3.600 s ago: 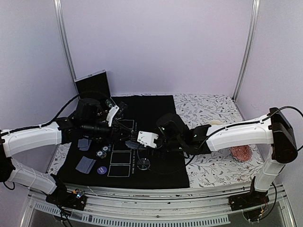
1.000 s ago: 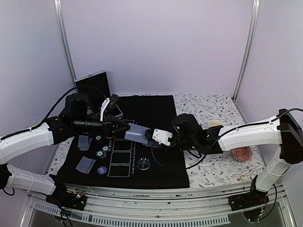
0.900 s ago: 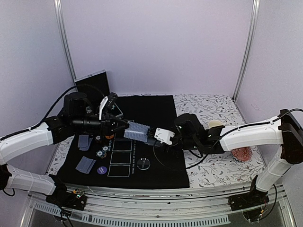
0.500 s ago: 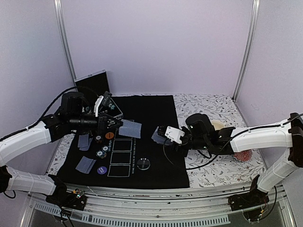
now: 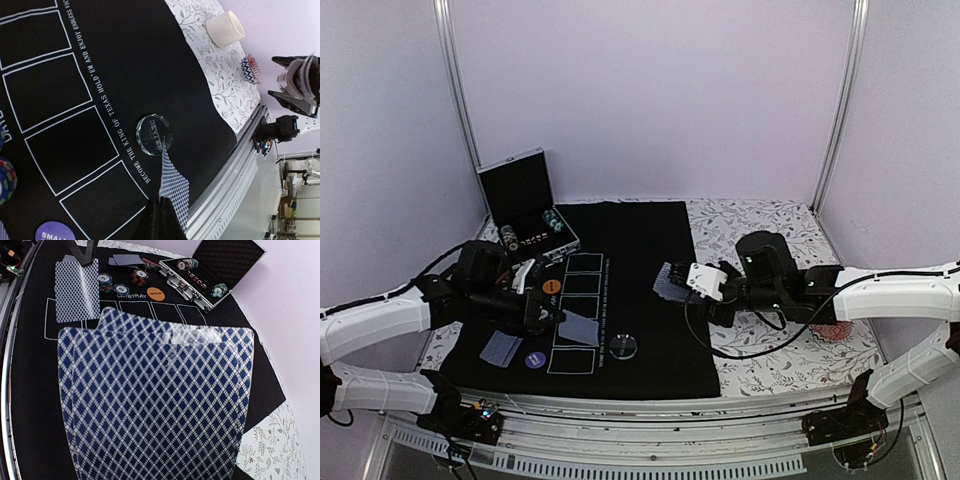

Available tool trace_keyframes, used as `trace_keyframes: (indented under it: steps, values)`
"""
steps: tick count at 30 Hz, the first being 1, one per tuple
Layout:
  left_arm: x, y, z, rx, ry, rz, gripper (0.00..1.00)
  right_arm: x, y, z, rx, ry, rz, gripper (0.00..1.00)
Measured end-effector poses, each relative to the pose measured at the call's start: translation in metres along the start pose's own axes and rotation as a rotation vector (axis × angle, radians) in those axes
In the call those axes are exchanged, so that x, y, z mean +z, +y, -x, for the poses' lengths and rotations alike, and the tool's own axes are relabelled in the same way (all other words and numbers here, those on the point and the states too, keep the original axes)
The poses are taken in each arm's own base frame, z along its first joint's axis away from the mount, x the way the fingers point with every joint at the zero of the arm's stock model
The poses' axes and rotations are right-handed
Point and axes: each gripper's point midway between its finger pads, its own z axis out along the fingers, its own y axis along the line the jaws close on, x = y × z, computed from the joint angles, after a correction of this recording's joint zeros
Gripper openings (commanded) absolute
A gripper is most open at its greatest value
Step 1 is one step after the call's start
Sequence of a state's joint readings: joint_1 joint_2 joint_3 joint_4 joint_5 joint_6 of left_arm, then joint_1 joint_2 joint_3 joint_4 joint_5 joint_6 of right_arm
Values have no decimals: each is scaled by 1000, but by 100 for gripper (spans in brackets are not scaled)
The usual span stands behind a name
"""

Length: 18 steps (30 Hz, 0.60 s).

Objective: Distribute texas hold em gaming equipment
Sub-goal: Flop the poker card into the community card area.

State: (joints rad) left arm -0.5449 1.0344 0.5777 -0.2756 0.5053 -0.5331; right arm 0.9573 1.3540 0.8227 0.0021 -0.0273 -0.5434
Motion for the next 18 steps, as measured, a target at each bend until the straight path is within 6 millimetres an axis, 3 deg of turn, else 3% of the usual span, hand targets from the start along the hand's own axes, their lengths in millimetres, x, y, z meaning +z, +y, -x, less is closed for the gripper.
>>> trace_keyframes:
  steps: [18]
  values:
    - [20,45,-50,-125,112,100,0,-2,15,-9,-55,-8,98,50]
